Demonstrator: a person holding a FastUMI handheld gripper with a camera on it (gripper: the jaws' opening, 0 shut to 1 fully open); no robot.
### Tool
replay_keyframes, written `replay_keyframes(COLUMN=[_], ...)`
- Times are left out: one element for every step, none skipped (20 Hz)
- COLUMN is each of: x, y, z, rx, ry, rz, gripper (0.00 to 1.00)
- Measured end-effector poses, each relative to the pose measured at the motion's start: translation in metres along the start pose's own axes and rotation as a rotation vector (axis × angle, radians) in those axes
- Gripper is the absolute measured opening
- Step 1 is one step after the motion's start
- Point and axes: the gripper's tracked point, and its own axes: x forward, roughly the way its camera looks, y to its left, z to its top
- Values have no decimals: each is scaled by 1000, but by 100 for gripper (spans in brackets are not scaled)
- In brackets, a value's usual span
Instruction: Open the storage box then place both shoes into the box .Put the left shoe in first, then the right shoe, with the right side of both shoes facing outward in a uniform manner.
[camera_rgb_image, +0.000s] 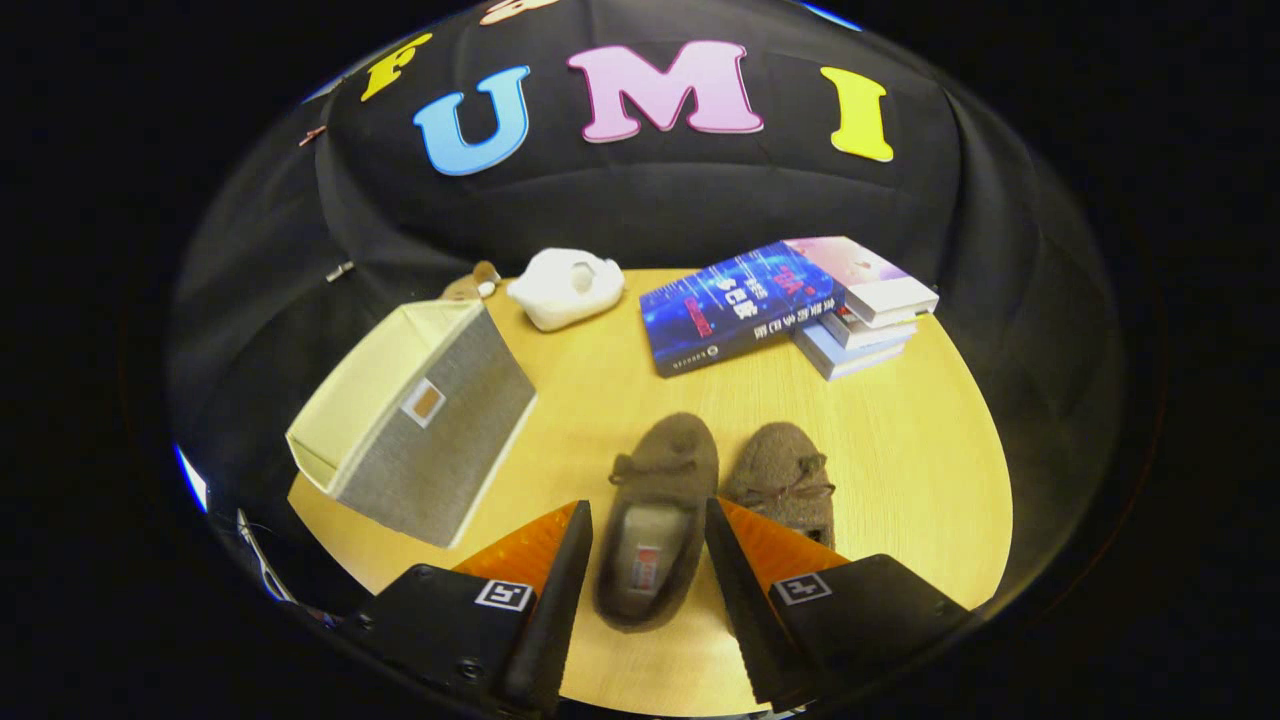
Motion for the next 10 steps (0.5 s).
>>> replay_keyframes(x=[7,16,22,30,37,44,51,58,67,75], y=[-5,-8,-11,-13,-15,-18,-23,-24,-25,-27], z=[-9,-16,-22,-25,-27,-27,-25,-24,-23,-24], rx=[-2,-1,0,1,-2,-9,-21,-26,-30,-41], ry=[21,36,49,58,63,62,60,57,58,65], rz=[-9,-9,-13,-17,-22,-35,-52,-62,-67,-80], gripper=[72,71,72,71,71,71,71,71,70,69])
